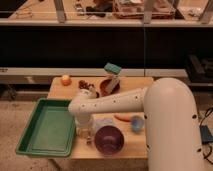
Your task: Place fork in purple bowl
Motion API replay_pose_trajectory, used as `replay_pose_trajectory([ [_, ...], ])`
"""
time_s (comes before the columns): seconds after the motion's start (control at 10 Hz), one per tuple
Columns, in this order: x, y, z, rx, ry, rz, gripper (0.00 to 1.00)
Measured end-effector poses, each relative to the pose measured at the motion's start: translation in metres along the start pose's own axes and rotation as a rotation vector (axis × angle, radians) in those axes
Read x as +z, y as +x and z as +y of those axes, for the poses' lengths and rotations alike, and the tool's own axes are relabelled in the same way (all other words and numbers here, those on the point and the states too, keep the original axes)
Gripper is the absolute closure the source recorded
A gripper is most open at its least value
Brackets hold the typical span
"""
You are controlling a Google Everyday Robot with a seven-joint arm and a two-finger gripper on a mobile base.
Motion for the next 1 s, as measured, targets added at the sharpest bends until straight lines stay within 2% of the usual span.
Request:
replay_pose_trajectory([
  [0.4, 0.0, 0.003, -0.003, 0.004, -0.006, 0.018, 0.93],
  [0.5, 0.001, 0.003, -0.004, 0.002, -0.01, 0.02, 0.98],
  [0.8, -0.002, 0.004, -0.004, 0.004, -0.024, 0.029, 1.0],
  [1.0, -0.017, 0.008, -0.001, 0.017, -0.014, 0.048, 1.0],
])
